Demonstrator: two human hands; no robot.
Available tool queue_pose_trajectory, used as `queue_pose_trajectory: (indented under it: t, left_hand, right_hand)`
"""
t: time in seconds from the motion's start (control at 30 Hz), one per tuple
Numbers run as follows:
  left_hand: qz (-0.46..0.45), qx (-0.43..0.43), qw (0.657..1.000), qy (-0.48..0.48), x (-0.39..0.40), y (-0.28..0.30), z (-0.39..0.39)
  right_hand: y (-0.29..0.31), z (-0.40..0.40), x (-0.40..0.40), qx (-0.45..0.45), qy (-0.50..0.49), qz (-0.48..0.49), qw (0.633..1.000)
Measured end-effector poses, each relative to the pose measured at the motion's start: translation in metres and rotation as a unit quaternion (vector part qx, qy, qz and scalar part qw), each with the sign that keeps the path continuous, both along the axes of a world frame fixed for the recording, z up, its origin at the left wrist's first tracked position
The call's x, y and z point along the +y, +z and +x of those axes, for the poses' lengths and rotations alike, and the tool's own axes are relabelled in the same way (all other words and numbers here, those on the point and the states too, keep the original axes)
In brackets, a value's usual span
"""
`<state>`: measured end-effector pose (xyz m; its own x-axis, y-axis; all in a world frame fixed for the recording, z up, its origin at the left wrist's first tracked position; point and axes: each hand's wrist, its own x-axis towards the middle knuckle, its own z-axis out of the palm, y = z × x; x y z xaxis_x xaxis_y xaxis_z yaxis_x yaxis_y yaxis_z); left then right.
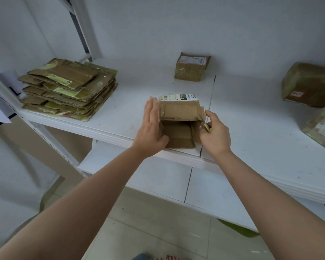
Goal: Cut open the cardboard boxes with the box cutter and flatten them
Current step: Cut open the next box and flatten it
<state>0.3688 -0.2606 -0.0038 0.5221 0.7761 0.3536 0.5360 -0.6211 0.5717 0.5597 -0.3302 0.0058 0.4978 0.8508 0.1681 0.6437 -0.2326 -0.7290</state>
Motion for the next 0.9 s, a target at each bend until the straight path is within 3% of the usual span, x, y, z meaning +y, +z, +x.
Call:
queue_pose_trajectory:
  t: [0.17,0.3,0.5,0.77,0.9]
  left_hand:
    - [-0.111,0.029,0.993,0.014,-0.007,0.002,0.006]
    - [-0.117,0.055,0.992,-0.002,-0.007,0.001,0.011]
    - [-0.106,0.091,0.99,-0.001,-0.011,0.011,0.024]
    - [-0.084,0.233,0.968,-0.034,-0.002,0.016,0.039]
    - [-0.147,0.2,0.964,-0.089,0.005,0.017,0.033]
  right_hand:
    - [-0.002,-0.001,-0.004,0.025,-0.001,0.02,0.999]
    - [-0.007,0.008,-0.013,-0.007,-0.013,0.064,0.998]
    - [-0.015,0.021,-0.017,0.01,-0.023,0.037,0.999]
    - [-0.024,0.033,-0.024,0.099,-0.044,0.113,0.988]
    - [-0.022,0.039,-0.017,0.115,-0.062,0.132,0.983]
